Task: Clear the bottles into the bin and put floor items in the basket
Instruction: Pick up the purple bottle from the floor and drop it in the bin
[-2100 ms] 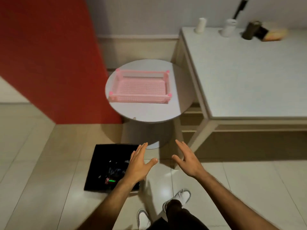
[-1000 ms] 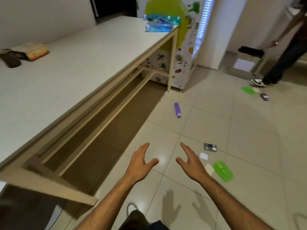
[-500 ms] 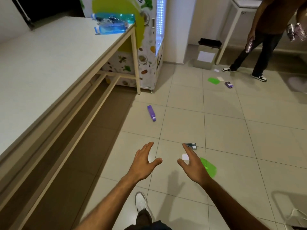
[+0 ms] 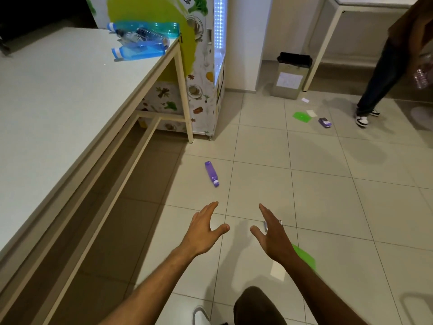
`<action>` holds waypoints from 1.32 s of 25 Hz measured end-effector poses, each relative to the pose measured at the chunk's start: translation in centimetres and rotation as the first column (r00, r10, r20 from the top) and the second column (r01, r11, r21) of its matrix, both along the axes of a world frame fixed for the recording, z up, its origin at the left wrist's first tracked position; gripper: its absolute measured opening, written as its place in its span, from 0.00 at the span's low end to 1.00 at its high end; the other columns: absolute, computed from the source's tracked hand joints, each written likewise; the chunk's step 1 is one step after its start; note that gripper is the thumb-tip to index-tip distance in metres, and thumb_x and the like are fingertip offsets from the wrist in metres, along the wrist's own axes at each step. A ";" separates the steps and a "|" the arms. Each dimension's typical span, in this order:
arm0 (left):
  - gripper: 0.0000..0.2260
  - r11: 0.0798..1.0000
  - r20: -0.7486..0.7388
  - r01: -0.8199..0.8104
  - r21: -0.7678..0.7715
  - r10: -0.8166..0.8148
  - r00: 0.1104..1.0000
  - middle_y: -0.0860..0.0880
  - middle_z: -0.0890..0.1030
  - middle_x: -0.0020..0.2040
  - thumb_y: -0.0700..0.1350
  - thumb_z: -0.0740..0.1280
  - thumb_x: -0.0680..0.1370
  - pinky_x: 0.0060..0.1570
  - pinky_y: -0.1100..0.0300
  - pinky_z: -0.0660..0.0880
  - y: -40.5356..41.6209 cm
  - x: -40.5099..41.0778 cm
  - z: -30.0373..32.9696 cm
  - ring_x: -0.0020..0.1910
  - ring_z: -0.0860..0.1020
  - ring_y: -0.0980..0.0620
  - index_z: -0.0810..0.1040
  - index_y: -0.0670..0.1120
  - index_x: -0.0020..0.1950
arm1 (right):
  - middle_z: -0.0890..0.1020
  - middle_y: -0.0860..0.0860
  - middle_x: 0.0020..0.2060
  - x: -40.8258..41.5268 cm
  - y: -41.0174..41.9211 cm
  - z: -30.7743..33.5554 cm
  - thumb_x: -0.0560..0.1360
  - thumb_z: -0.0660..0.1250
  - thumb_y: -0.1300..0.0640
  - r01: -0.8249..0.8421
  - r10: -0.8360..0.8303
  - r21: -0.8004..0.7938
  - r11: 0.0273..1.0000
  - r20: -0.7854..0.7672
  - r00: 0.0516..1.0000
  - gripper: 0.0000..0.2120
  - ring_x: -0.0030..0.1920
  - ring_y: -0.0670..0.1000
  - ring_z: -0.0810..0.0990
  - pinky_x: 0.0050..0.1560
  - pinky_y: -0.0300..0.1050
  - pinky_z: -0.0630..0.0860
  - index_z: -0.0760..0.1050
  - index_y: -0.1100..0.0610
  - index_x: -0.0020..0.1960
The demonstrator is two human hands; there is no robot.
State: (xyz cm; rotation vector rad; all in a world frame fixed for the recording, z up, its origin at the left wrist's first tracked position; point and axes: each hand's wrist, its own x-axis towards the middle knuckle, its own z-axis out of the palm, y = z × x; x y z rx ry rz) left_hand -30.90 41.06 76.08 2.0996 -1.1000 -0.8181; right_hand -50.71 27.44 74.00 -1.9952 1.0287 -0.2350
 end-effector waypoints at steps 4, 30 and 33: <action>0.35 0.999 0.001 -0.034 0.022 0.034 0.999 0.54 0.60 0.80 0.59 0.68 0.78 0.77 0.48 0.58 -6.1 4.3 -1.7 0.79 0.57 0.50 0.58 0.53 0.81 | 0.56 0.44 0.80 5.1 -7.6 -1.5 0.81 0.66 0.50 -0.054 0.054 0.017 0.998 -0.027 0.998 0.34 0.80 0.47 0.51 0.76 0.43 0.51 0.52 0.48 0.81; 0.36 0.965 -0.026 -0.167 0.200 0.176 0.984 0.53 0.60 0.81 0.62 0.68 0.77 0.75 0.50 0.59 -38.1 38.8 -7.5 0.78 0.60 0.49 0.57 0.55 0.81 | 0.45 0.46 0.82 40.9 -42.5 -8.6 0.81 0.59 0.41 -0.370 0.344 -0.034 0.929 -0.294 0.892 0.38 0.81 0.47 0.41 0.77 0.45 0.47 0.43 0.49 0.82; 0.36 0.955 -0.045 -0.176 0.236 0.192 0.980 0.51 0.63 0.80 0.59 0.70 0.77 0.76 0.52 0.60 -41.4 43.2 -8.7 0.77 0.62 0.48 0.59 0.51 0.81 | 0.46 0.49 0.82 44.5 -45.8 -10.2 0.82 0.59 0.41 -0.392 0.368 0.005 0.920 -0.351 0.861 0.37 0.81 0.50 0.42 0.77 0.46 0.46 0.43 0.51 0.82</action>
